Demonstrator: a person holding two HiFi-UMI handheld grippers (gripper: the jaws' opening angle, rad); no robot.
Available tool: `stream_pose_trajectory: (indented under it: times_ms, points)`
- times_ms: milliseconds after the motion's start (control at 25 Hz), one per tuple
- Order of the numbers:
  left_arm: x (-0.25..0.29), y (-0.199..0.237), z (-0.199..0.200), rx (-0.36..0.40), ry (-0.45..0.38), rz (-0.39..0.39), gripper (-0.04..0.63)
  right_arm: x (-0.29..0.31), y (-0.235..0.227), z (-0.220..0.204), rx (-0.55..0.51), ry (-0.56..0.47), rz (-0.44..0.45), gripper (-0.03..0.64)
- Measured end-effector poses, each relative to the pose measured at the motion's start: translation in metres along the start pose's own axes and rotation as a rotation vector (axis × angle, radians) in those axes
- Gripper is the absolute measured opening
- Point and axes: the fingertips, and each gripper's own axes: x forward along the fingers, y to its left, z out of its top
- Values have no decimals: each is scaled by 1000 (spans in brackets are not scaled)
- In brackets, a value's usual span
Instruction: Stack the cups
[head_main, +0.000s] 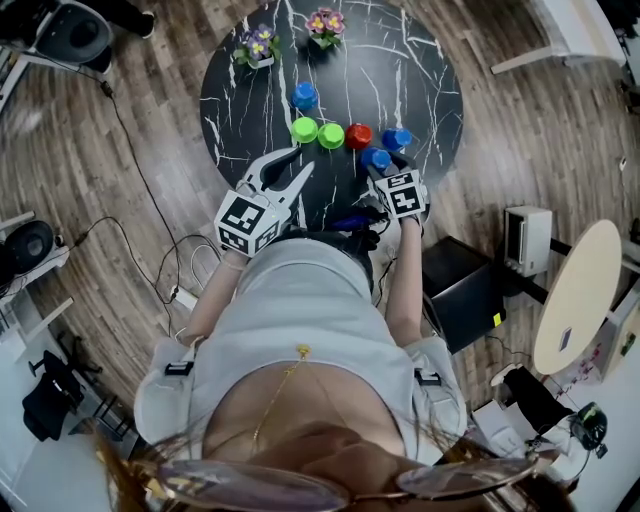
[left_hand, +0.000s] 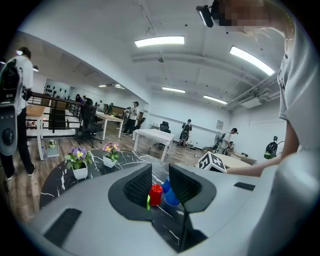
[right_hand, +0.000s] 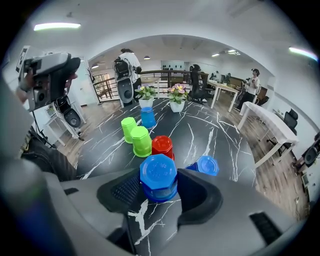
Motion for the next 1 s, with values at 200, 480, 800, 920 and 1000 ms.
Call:
stream_pose_trajectory:
  times_ms: [200,480,800,920,1000]
  points:
    - [1,0,0,5,4,-8,107,-10,0,7,-5,-4,0,238]
    - [2,3,-3,6,13,-14,107,-24,4,23,3,-41,2,238]
    - [-1,5,-2,5,14,-20,107,-42,10,52,-27,-91,-1,237]
    - [-2,7,-2,6,16,-20,107,-44,11,63,-35,-106,1,238]
    - [-3,9,-2,8,21,-19,107,-43,12,68,-40,-111,5,238]
